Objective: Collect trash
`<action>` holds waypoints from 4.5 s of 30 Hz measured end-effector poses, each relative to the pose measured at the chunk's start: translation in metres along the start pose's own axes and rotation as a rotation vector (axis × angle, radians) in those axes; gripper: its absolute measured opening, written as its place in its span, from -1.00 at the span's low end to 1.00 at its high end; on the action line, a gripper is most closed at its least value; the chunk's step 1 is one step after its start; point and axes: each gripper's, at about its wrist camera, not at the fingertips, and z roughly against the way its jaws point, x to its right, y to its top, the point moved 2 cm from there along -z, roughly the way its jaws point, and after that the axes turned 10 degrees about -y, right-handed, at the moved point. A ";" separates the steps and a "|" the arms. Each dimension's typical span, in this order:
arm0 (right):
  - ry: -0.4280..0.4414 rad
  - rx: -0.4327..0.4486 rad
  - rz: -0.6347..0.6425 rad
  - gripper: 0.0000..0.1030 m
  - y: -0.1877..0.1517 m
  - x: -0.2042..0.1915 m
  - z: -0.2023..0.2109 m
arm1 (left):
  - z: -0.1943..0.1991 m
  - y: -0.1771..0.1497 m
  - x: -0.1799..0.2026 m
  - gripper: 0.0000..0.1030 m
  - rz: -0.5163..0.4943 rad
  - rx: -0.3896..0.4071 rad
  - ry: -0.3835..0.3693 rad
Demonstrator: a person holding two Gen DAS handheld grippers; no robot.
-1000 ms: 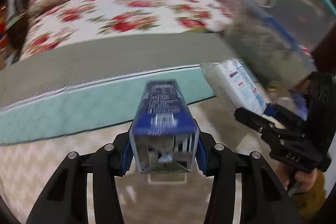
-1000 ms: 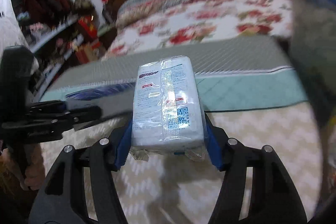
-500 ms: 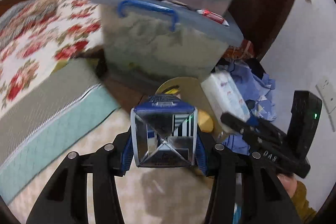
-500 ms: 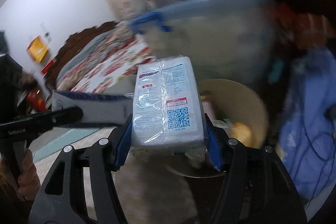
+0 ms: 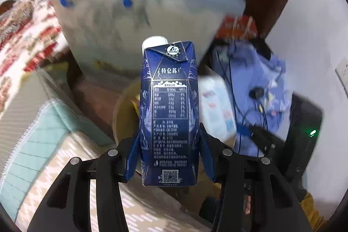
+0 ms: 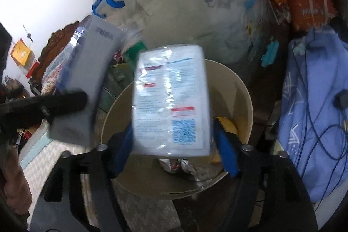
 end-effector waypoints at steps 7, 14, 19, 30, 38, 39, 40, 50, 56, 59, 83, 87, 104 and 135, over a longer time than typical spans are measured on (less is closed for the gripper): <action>-0.049 0.015 0.033 0.75 -0.008 -0.002 0.006 | -0.025 -0.014 -0.008 0.23 0.022 -0.050 0.028; -0.034 0.057 0.002 0.75 -0.012 0.001 0.028 | 0.010 -0.017 -0.013 0.24 0.038 0.009 0.023; 0.017 0.069 -0.024 0.75 -0.026 -0.001 0.046 | 0.044 -0.032 -0.014 0.24 0.056 0.049 0.002; 0.156 0.044 -0.123 0.74 -0.072 -0.028 0.097 | 0.119 -0.107 -0.018 0.68 0.055 0.108 0.109; 0.163 0.004 -0.195 0.74 -0.106 -0.048 0.126 | 0.162 -0.168 -0.004 0.83 0.020 0.126 0.254; 0.163 0.003 -0.197 0.74 -0.109 -0.050 0.129 | 0.166 -0.174 -0.002 0.83 0.020 0.132 0.262; 0.162 0.002 -0.197 0.74 -0.113 -0.054 0.134 | 0.172 -0.181 0.000 0.83 0.020 0.139 0.271; 0.155 0.027 -0.115 0.75 -0.149 -0.102 0.190 | 0.235 -0.239 0.005 0.83 0.062 0.245 0.349; 0.156 0.053 -0.080 0.82 -0.161 -0.123 0.215 | 0.266 -0.260 0.009 0.83 0.072 0.302 0.415; 0.160 0.065 -0.058 0.85 -0.168 -0.133 0.226 | 0.276 -0.266 0.009 0.83 0.081 0.317 0.428; 0.172 0.135 -0.037 0.92 -0.182 -0.145 0.259 | 0.296 -0.281 0.029 0.83 0.088 0.383 0.533; 0.173 0.134 -0.045 0.93 -0.182 -0.143 0.259 | 0.299 -0.281 0.033 0.83 0.084 0.400 0.570; 0.178 0.147 -0.083 0.93 -0.182 -0.126 0.259 | 0.300 -0.278 0.049 0.83 0.068 0.426 0.532; 0.173 0.179 -0.084 0.93 -0.180 -0.128 0.269 | 0.292 -0.282 0.047 0.83 0.080 0.370 0.579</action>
